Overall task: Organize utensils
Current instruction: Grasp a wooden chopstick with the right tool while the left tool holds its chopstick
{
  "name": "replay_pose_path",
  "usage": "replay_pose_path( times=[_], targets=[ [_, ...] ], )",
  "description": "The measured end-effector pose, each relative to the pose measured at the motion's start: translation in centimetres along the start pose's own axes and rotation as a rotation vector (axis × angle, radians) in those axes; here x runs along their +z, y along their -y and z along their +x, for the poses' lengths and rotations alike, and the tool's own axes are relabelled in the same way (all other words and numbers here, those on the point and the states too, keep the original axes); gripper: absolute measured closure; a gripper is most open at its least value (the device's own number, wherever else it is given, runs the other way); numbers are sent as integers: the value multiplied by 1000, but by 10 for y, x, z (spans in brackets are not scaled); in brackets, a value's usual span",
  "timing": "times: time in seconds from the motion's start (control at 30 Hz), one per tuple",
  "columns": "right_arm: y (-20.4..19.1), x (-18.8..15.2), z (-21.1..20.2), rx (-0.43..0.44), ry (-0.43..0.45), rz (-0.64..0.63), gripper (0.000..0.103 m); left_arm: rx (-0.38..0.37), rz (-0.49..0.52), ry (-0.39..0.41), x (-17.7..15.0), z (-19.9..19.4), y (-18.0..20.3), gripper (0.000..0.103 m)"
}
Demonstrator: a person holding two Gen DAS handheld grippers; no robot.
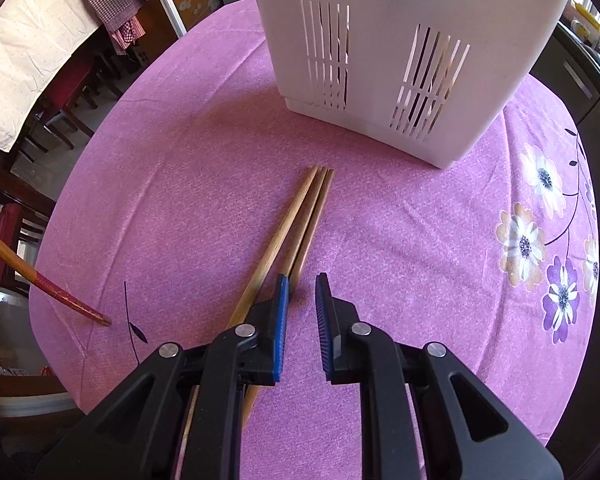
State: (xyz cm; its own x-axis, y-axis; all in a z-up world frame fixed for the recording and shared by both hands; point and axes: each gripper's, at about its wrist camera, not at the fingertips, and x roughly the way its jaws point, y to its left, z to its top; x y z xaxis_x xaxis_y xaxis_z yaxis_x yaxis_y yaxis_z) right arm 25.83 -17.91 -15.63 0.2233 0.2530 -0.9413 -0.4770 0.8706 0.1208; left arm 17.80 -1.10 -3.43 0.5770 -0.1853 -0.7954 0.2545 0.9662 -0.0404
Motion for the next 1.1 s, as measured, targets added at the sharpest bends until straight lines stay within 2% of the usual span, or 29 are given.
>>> replay_pose_path(
  times=[0.1, 0.5, 0.6, 0.73, 0.83, 0.97, 1.1],
  targets=[
    [-3, 0, 4, 16, -7, 1, 88, 1, 0, 1, 0, -1, -1, 96],
    [-17, 13, 19, -29, -18, -31, 88, 6, 4, 0, 0, -1, -2, 96],
    [-18, 15, 19, -46, -9, -37, 94, 7, 6, 0, 0, -1, -2, 96],
    [-13, 12, -10, -16, 81, -21, 96, 11, 8, -2, 0, -1, -2, 96],
    [-6, 5, -51, 2, 186, -5, 96, 16, 10, -4, 1, -1, -1, 96],
    [1, -15, -111, 23, 342, 9, 96, 20, 12, -6, 1, -1, 0, 96],
    [11, -48, -150, 23, 429, 15, 96, 24, 15, -6, 0, -2, 2, 96]
  ],
)
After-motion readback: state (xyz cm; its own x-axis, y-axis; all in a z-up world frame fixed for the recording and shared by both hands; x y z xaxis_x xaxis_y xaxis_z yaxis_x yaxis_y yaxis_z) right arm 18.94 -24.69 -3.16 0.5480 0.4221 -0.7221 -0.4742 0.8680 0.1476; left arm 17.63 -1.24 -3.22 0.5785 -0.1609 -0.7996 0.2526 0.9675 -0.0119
